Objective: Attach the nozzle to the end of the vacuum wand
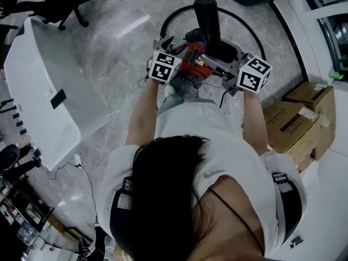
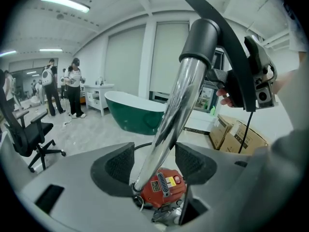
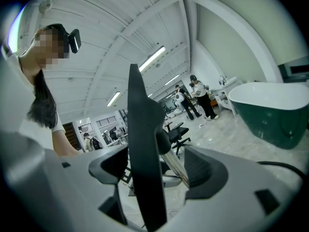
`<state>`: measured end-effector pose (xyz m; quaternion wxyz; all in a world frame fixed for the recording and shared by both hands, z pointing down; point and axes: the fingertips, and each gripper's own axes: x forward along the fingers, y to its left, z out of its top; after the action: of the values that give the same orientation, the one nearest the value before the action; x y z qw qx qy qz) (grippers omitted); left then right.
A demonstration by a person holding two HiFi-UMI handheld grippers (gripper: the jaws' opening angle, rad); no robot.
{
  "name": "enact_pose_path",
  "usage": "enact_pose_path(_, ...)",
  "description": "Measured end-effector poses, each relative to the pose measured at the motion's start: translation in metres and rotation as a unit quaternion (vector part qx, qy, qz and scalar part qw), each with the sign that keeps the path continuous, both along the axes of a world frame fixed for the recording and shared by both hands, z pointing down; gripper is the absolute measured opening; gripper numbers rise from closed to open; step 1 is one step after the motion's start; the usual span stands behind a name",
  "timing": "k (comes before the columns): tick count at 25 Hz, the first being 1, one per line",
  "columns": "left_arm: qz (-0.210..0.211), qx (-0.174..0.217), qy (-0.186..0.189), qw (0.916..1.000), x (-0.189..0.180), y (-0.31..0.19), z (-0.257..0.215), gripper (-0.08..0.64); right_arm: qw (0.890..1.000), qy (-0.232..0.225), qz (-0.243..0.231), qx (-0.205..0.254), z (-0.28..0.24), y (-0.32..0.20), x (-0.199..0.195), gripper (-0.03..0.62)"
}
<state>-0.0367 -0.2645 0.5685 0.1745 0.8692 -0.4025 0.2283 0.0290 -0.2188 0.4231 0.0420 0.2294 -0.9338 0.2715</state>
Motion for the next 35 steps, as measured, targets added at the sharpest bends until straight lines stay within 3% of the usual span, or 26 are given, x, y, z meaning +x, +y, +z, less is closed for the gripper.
enact_pose_path(18,0.003,-0.009,0.005,0.9999,0.014,0.014,-0.001,0.255,0.998,0.044,0.045,-0.022,0.033,0.006,0.050,0.351)
enact_pose_path(35,-0.001,-0.014,0.012,0.9998,0.019,0.029,0.002,0.255,0.996,0.050,0.066,-0.044,0.056,0.011,0.075,0.351)
